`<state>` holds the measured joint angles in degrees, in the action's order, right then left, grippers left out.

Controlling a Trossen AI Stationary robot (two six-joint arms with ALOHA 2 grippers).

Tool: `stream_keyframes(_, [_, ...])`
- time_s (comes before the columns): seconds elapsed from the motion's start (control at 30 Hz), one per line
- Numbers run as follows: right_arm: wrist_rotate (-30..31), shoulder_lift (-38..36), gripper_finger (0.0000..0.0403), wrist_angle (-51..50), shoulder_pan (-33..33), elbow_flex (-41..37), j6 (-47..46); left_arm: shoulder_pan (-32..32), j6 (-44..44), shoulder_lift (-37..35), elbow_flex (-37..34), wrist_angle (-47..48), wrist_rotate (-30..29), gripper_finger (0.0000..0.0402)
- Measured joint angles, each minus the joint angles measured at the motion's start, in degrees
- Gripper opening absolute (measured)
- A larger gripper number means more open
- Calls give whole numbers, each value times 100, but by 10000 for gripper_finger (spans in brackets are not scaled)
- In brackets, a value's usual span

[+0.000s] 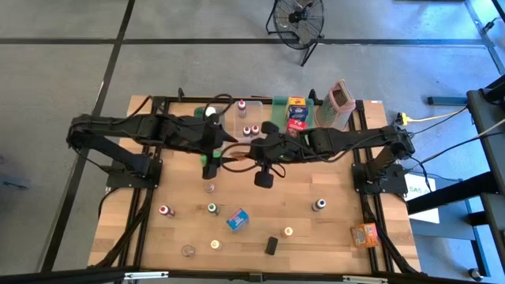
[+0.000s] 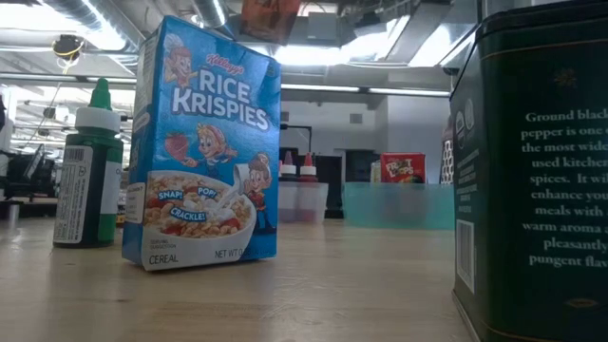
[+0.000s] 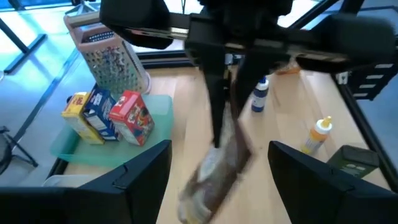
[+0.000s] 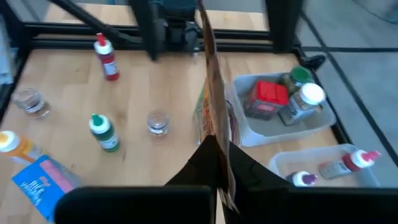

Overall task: Pick & Place Kitchen Items
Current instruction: Put the brown seasoning pack into the gray bin

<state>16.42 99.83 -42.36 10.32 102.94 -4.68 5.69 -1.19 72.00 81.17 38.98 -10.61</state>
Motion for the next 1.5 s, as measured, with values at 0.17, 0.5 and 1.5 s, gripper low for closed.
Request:
stream_keyframes(0.17, [-84,0,0,26,-54,0,265,0,-84,134,0,13,-248,263])
stream_keyframes(0.5, [-503,-11,0,-124,-242,0,602,0,-99,329,0,-13,-442,236])
stream_keyframes(1.5, [-1061,-82,105,-776,-662,0,844,-90,-443,487,-2,22,-1045,2])
